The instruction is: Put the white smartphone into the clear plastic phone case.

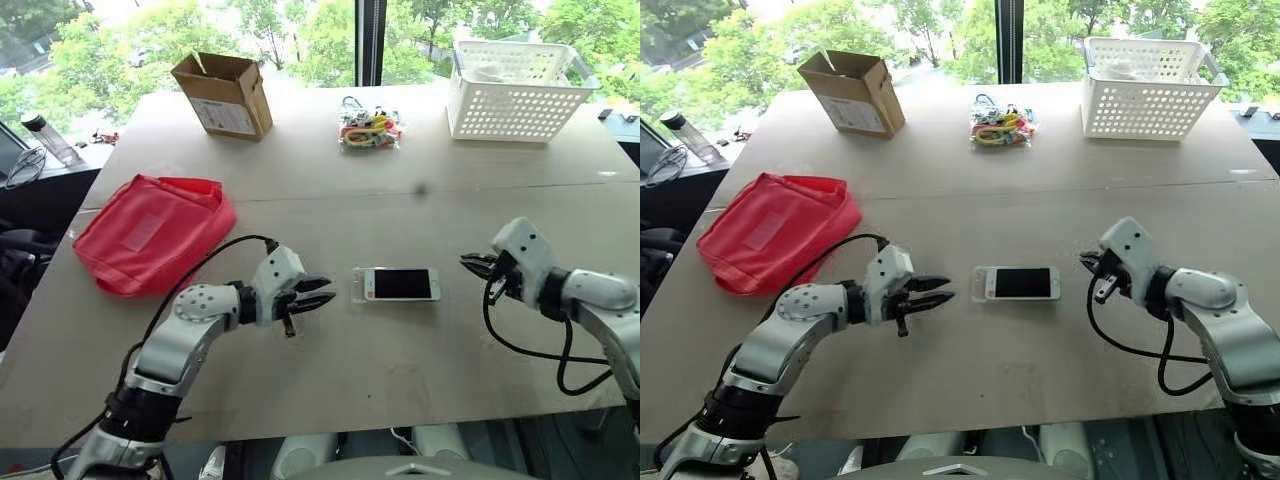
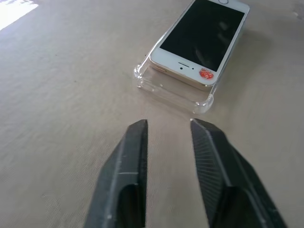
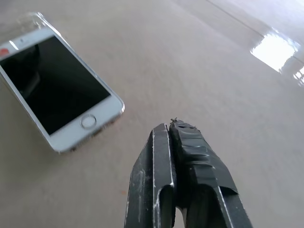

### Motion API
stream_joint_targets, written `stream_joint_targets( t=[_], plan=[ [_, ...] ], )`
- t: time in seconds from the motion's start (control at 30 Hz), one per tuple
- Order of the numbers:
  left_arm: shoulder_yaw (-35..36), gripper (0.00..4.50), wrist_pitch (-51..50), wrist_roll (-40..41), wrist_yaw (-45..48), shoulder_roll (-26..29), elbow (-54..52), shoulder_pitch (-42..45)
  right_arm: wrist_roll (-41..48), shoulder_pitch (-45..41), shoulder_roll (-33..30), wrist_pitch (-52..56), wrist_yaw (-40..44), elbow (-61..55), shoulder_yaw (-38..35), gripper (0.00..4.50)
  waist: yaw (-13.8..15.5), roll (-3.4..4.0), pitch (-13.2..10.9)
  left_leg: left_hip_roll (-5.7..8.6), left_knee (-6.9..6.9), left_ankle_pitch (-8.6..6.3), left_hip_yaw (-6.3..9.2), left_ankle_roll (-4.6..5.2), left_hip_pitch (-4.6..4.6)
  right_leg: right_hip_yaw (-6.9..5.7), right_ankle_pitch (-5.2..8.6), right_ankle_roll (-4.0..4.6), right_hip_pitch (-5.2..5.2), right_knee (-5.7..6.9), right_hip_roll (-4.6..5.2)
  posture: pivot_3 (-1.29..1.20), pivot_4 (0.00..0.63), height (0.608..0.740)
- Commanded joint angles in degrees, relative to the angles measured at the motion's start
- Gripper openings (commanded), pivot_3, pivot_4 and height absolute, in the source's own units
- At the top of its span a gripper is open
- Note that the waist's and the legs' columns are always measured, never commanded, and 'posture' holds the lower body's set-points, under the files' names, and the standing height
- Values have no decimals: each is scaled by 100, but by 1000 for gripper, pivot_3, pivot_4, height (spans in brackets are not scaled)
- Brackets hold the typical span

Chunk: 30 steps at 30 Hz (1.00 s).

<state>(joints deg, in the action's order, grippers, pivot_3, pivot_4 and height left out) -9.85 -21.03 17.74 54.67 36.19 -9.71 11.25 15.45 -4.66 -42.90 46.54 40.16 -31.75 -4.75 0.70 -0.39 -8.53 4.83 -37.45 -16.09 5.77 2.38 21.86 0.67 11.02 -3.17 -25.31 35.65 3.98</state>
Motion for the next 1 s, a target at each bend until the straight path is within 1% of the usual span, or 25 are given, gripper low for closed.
stream_joint_targets(
  t=[0.03,0.1,0.2,0.3,0.47,0.63,0.7,0.83,0.93,1.0],
  plan=[
    [-282,46,112,-226,61,-176,206,263,-117,383,-140,161,-231,-537,-48,0,14,0,0,0,0,0,0,0,0,-1,0,0,0,2,1,0,150,739],
    [-384,46,98,-317,45,-260,325,365,-213,510,-202,138,-297,-609,90,0,14,-2,-1,1,-4,1,0,1,1,-1,0,0,1,3,2,0,150,739],
    [-526,46,31,-456,6,-366,451,462,-208,381,-56,145,-422,-630,334,0,9,-3,-2,1,-18,0,-6,1,-2,3,0,-1,6,4,1,0,150,739],
    [-598,46,3,-527,-17,-475,444,480,-213,18,157,163,-461,-650,866,0,7,-3,-2,0,-32,1,-6,1,-4,3,0,-2,11,10,-1,0,150,739],
    [-593,46,-17,-606,-45,-580,442,474,-316,-406,296,78,-397,-507,1550,0,16,-5,-2,0,-66,-1,5,2,2,-12,0,-2,21,16,-2,0,150,739],
    [-592,46,-49,-645,-108,-668,392,456,-318,-575,298,-28,-224,-330,1901,0,39,-6,-2,4,-81,-1,5,4,4,-12,0,-3,26,16,1,0,150,739],
    [-573,46,-29,-653,-109,-676,402,431,-248,-601,382,-32,-236,-274,1828,0,38,-5,-2,4,-82,-1,6,4,3,-13,0,-3,29,16,1,0,150,739],
    [-514,46,58,-675,-101,-652,470,356,48,-578,482,182,-297,-400,1310,0,28,-5,-2,4,-84,-2,9,5,-7,-14,0,-3,41,17,1,0,150,739],
    [-507,46,136,-701,-92,-644,527,324,24,-450,226,297,-312,-508,1062,0,27,-5,-2,4,-84,-2,10,5,-8,-15,0,-3,42,18,0,0,150,739],
    [-510,46,177,-715,-94,-646,549,315,-52,-302,-58,413,-324,-567,902,0,30,-6,-2,4,-84,-2,10,6,-7,-17,0,-3,42,17,1,0,150,739]
  ],
)
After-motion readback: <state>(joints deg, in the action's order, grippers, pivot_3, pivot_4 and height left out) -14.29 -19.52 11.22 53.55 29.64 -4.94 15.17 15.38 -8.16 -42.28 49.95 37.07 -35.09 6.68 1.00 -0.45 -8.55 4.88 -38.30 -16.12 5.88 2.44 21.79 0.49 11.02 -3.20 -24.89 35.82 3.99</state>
